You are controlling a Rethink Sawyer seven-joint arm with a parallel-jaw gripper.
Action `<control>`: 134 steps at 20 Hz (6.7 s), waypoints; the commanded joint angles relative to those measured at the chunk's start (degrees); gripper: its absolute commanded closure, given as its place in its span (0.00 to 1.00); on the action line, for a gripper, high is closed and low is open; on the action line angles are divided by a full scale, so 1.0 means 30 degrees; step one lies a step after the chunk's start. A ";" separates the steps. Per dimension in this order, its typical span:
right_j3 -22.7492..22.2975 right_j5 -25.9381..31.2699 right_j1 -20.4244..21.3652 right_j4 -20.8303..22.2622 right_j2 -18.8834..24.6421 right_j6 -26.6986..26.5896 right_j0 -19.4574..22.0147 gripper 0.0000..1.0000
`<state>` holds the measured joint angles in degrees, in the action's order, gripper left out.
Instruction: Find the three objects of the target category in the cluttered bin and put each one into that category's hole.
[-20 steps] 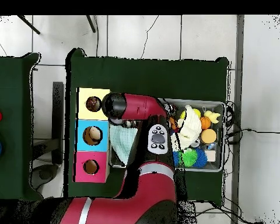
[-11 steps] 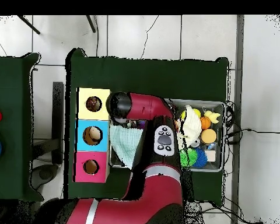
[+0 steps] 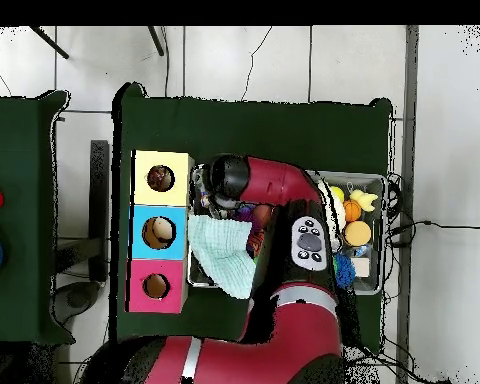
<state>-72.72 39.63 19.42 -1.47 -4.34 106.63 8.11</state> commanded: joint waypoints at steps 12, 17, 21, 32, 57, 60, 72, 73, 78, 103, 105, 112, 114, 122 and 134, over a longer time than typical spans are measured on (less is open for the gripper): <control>-0.1058 0.0217 0.0052 0.1754 0.2200 -0.0988 0.0051 0.00; -0.1487 -0.0040 0.0245 0.1741 0.2336 -0.0340 -0.0350 0.00; -0.2066 -0.0402 0.0522 0.1838 0.2485 -0.0277 -0.0390 0.00; -0.1455 0.0084 -0.0180 0.2920 0.4225 -0.2849 0.1013 0.00; -0.3796 -0.1266 0.0723 0.6184 0.4726 -0.0533 0.0441 0.00; -0.3297 -0.1297 0.0209 0.6185 0.4533 0.0165 -0.0113 0.00; -0.2377 -0.0634 -0.0393 0.5823 0.4437 0.0810 -0.0482 0.00; -0.2330 -0.0665 -0.0421 0.5796 0.4429 0.0884 -0.0506 0.00; -0.2471 -0.0310 -0.0123 0.5498 0.4443 0.1166 -0.0564 0.00; 0.0510 -0.1496 -0.2871 0.3480 0.2212 0.3712 -0.2979 0.00; 0.0398 -0.1468 -0.2679 0.3376 0.2246 0.3396 -0.2859 0.00; -0.0346 -0.2707 -0.2443 0.3296 0.2141 0.3536 -0.2497 0.00; -0.0539 -0.3002 -0.2340 0.3208 0.1901 0.3998 -0.2557 1.00; -0.2336 -0.3651 -0.0840 0.3171 0.2100 0.3042 -0.1746 1.00; -0.6136 0.1195 0.5003 0.1489 0.2439 0.0719 0.0140 1.00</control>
<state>-82.07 33.57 25.74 6.26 -1.27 106.79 4.97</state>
